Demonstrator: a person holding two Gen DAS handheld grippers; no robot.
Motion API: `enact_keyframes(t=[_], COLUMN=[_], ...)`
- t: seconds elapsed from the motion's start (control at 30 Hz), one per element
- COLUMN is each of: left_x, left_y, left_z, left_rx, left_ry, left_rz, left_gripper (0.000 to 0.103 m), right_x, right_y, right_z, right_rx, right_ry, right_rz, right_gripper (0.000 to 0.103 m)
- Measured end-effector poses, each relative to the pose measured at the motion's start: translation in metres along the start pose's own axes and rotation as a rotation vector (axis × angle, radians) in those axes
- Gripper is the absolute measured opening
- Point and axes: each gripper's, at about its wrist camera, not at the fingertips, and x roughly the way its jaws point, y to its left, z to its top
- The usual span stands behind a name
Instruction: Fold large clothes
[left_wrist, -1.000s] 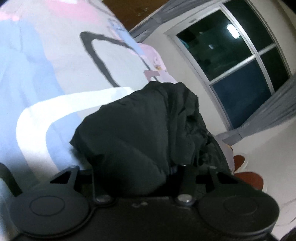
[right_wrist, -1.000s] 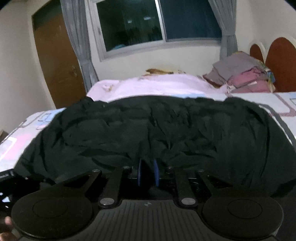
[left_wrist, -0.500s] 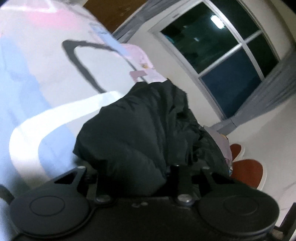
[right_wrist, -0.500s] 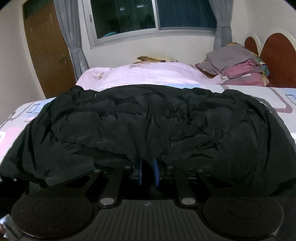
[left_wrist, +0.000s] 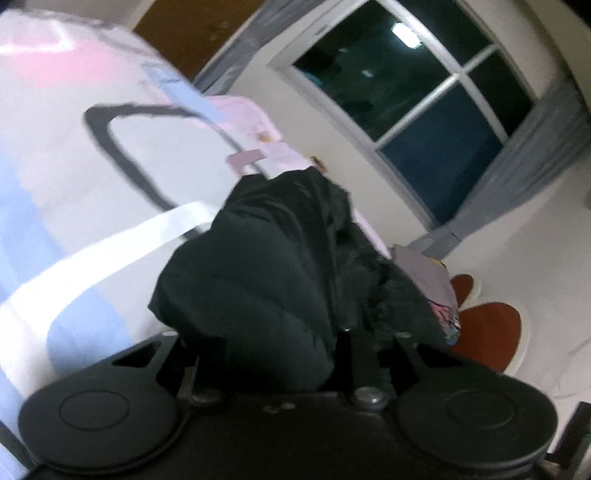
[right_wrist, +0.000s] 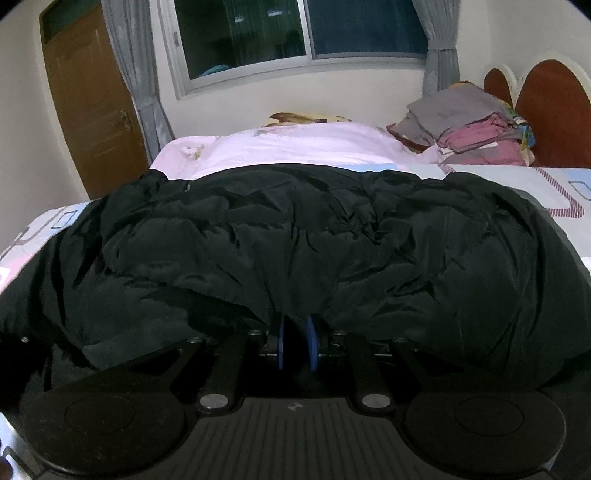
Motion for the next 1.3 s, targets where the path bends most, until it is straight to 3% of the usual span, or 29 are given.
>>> enact_keyframes(t=[0.2,0.33,0.5,0.67,0.7,0.83,0.93,0.97,1.0,1.03,1.2,1.3], left_x=[-0.012,-0.016,-0.022,-0.003,0.004,0.031,0.053,0.058,0.062,0.069,0.078,0.080], left_y=[-0.081,-0.147,-0.225,-0.296,-0.306,-0.329,-0.331,-0.329,-0.329,-0.329,-0.340,-0.334], left_z=[0.010,0.000,-0.038,-0.095,-0.104,-0.136,-0.165,-0.172,-0.180,-0.183,-0.208,-0.200], left_rx=[0.311,0.550,0.820,1.119,1.143,1.169,1.132,1.117,1.110,1.111,1.190,1.085], left_ry=[-0.025,-0.016,0.018,0.159,0.189,0.283,0.339,0.350,0.362,0.372,0.405,0.403], left_rz=[-0.080,-0.139,-0.213,-0.253,-0.264,-0.281,-0.275,-0.272,-0.267,-0.262,-0.241,-0.253], left_gripper=[0.022,0.022,0.022,0.022,0.022,0.022,0.022,0.022,0.022,0.022,0.026,0.026], right_x=[0.001,-0.002,-0.005,-0.002,-0.009,-0.060,-0.104,-0.115,-0.128,-0.142,-0.184,-0.190], right_y=[-0.010,-0.035,-0.075,-0.126,-0.140,-0.210,-0.257,-0.271,-0.281,-0.287,-0.285,-0.268], right_z=[-0.009,-0.015,-0.025,-0.032,-0.033,-0.045,-0.039,-0.035,-0.030,-0.024,0.012,0.043], right_rx=[0.036,0.150,0.315,0.473,0.492,0.583,0.541,0.536,0.517,0.488,0.389,0.307], right_ry=[-0.021,-0.037,-0.035,-0.001,-0.008,-0.102,-0.158,-0.163,-0.169,-0.194,-0.220,-0.215], right_rz=[0.013,0.070,0.184,0.378,0.403,0.363,0.222,0.193,0.163,0.135,0.154,0.194], right_gripper=[0.013,0.011,0.006,0.002,0.002,0.002,0.004,0.009,0.039,0.077,0.079,0.079])
